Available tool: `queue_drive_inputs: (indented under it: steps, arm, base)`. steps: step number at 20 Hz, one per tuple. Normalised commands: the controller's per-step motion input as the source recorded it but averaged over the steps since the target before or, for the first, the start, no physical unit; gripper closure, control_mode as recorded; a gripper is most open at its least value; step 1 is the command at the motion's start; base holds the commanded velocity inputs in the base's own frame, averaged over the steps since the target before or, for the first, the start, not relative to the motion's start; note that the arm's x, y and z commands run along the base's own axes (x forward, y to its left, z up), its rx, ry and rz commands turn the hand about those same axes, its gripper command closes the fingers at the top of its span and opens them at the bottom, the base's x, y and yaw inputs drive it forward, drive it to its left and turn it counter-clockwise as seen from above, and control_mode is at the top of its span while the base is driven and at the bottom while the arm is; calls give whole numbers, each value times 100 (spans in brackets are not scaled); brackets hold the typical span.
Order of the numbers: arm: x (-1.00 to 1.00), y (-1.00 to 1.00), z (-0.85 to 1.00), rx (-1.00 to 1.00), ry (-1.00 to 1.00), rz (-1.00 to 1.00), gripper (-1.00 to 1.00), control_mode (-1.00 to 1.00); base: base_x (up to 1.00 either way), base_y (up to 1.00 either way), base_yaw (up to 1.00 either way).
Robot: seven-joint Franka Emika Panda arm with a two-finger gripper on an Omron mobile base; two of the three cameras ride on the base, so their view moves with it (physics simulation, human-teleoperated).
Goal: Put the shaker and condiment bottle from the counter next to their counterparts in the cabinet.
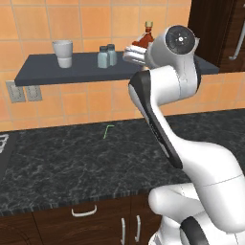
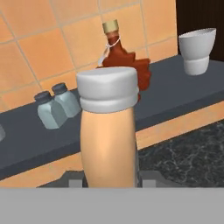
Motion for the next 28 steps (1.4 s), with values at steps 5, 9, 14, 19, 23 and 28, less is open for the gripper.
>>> queue_drive_inputs:
  steps: [5, 9, 14, 19, 23, 28]
  arm:
    - [-1, -48, -37, -37, 0, 8, 100, -100]
    - [-2, -6, -3, -11, 0, 2, 100, -100]
    - [1, 0, 10, 0, -10, 3, 100, -100]
    - [1, 0, 48, 0, -5, 0, 100, -100]
    - [23, 0, 9, 1, 1, 0, 100, -100]
    - [47, 0, 0, 0, 10, 1, 100, -100]
  base:
    - [0, 0, 0]
    - [0, 0, 0]
    - [0, 0, 0]
    - [0, 0, 0]
    - [0, 0, 0]
    - [0, 0, 0]
